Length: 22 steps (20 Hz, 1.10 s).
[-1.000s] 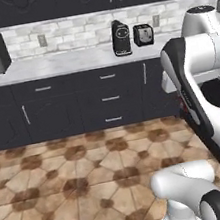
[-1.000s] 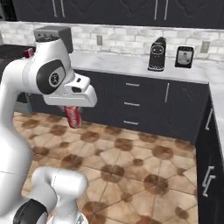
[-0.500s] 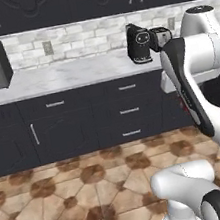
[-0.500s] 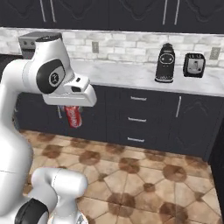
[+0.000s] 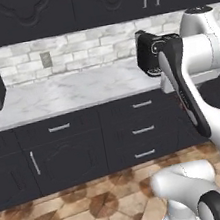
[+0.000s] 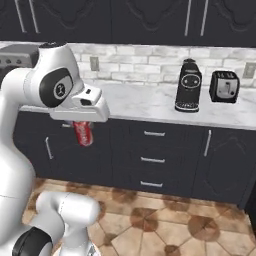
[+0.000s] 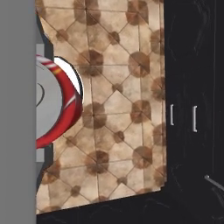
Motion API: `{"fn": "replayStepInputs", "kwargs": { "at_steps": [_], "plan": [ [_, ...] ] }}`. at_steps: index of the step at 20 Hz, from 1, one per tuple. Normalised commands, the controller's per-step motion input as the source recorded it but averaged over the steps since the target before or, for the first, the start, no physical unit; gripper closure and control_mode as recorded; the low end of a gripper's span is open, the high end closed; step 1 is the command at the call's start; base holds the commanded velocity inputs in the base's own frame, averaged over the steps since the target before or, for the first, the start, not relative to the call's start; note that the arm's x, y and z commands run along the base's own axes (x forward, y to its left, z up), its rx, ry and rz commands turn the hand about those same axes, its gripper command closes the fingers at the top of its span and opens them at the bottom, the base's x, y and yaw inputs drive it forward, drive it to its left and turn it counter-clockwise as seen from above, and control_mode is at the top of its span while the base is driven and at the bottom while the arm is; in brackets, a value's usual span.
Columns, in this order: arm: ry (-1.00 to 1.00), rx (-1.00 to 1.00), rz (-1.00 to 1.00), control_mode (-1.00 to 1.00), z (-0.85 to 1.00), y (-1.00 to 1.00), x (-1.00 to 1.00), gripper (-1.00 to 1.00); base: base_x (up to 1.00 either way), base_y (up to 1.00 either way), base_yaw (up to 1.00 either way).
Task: Four empty soda cans are scattered around the kitchen. Gather all the cans and cluster them next to the stove for recycling.
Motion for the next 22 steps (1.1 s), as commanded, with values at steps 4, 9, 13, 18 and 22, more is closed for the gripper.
{"fn": "replayStepInputs", "kwargs": {
  "at_steps": [4, 9, 13, 18, 22],
  "plan": [
    [0.0, 0.0, 0.0, 1.0, 0.0, 0.0, 0.0, 1.0, 0.97, 0.18, -0.05],
    [0.0, 0.0, 0.0, 1.0, 0.0, 0.0, 0.0, 1.0, 0.63, 0.38, -0.03],
    [0.0, 0.0, 0.0, 1.0, 0.0, 0.0, 0.0, 1.0, 0.22, 0.61, 0.0],
    [0.0, 0.0, 0.0, 1.0, 0.0, 0.0, 0.0, 1.0, 0.01, 0.89, 0.0],
    [0.0, 0.0, 0.0, 1.0, 0.0, 0.0, 0.0, 1.0, 0.08, 0.98, 0.0]
  ]
}}
